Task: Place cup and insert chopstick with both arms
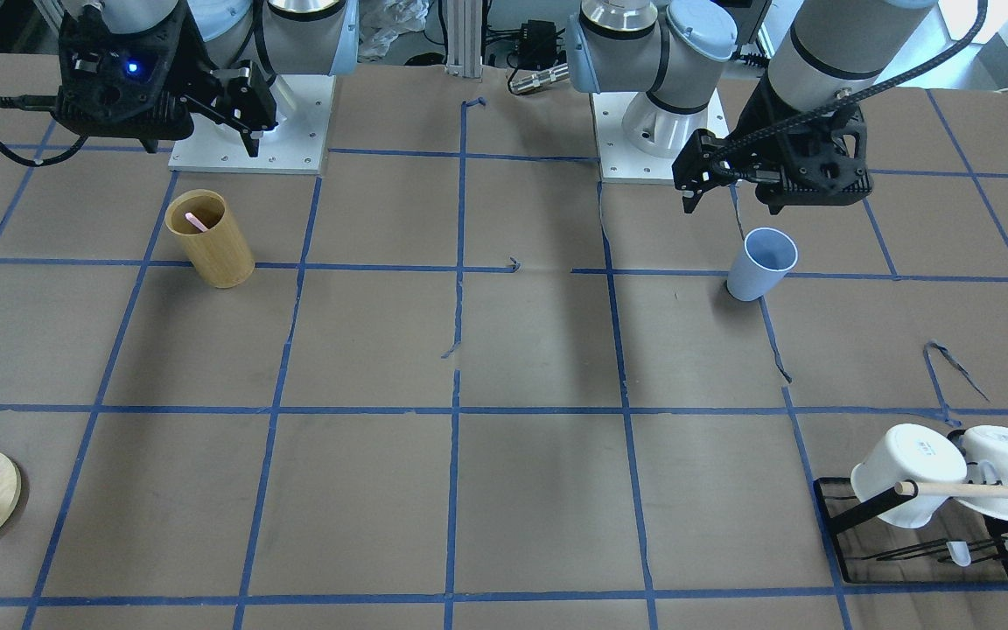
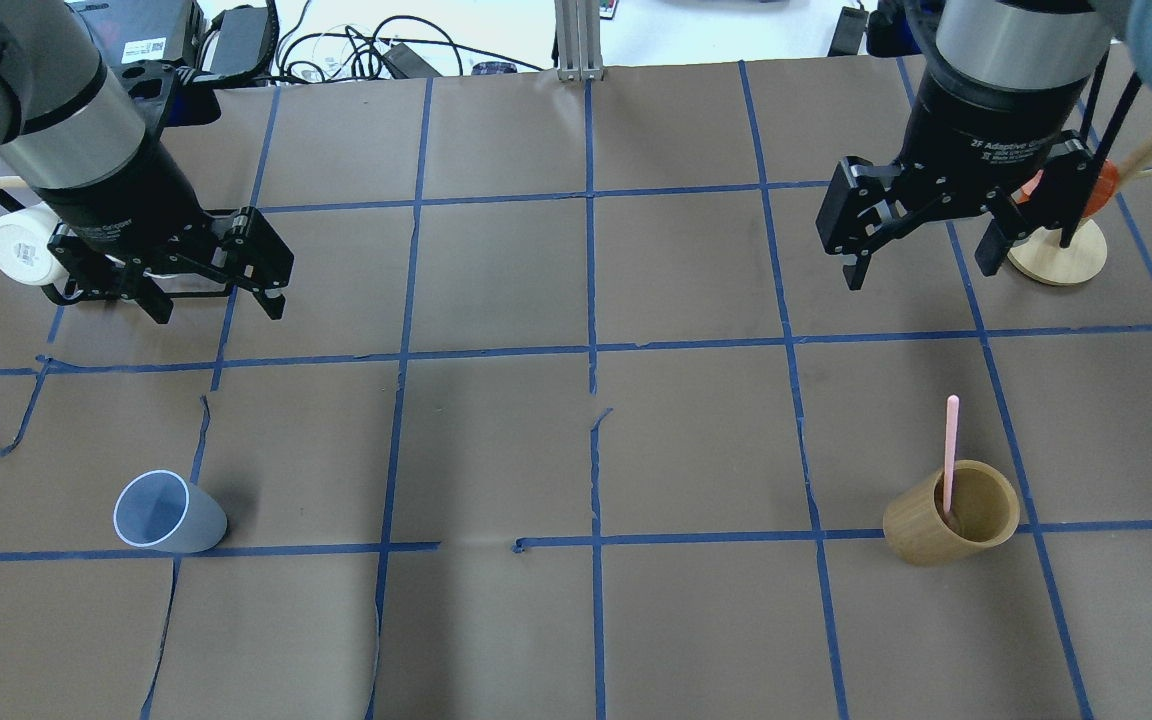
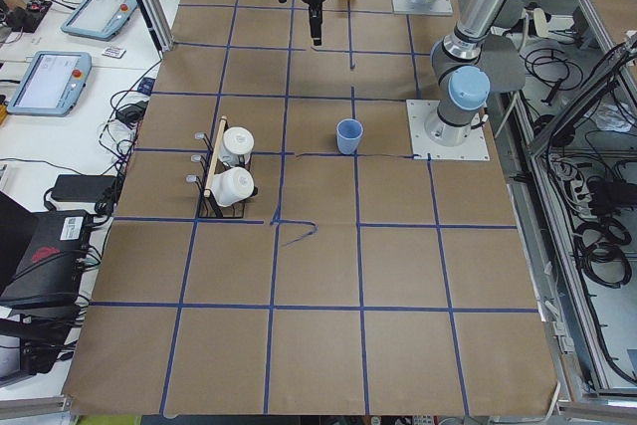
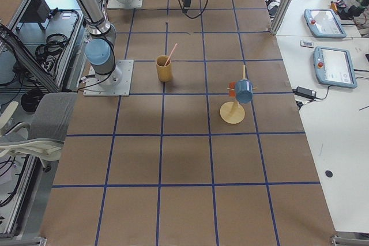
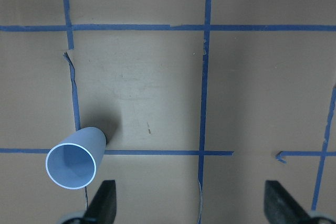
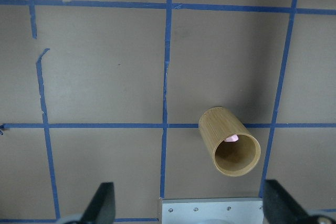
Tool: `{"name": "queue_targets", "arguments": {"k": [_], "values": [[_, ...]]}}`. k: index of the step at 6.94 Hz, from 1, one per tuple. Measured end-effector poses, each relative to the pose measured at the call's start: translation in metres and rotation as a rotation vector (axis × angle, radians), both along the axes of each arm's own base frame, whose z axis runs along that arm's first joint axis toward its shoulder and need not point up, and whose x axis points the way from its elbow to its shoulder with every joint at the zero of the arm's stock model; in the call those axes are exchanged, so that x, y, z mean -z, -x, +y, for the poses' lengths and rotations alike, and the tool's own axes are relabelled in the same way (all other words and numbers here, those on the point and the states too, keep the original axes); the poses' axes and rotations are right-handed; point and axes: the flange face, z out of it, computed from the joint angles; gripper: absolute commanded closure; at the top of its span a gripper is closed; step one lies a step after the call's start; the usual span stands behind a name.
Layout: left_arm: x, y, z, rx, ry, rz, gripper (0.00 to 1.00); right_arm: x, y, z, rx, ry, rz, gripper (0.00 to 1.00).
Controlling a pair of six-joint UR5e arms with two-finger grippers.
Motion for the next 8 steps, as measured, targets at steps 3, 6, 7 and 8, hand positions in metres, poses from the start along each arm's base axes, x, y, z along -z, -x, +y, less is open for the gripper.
{"name": "queue_targets", "arguments": {"k": [3, 6, 7, 8], "values": [[-0.0006, 0.0000, 0.0000, 0.000, 0.002, 0.000, 0.00, 0.0011, -0.0023, 0.0020, -0.001, -0.012, -0.011, 0.00], [-0.0009, -0.0003, -0.0004, 0.000, 0.003, -0.003, 0.00, 0.0027, -0.0022, 0.0029, -0.011, -0.021, -0.010, 0.00], [-0.0009, -0.0003, -0.0005, 0.000, 0.004, -0.003, 0.00, 0.0032, -0.0021, 0.0025, -0.012, -0.021, -0.009, 0.00], [-0.0009, -0.0003, -0.0005, 0.000, 0.004, -0.003, 0.00, 0.0036, -0.0021, 0.0021, -0.013, -0.019, -0.009, 0.00]]}}
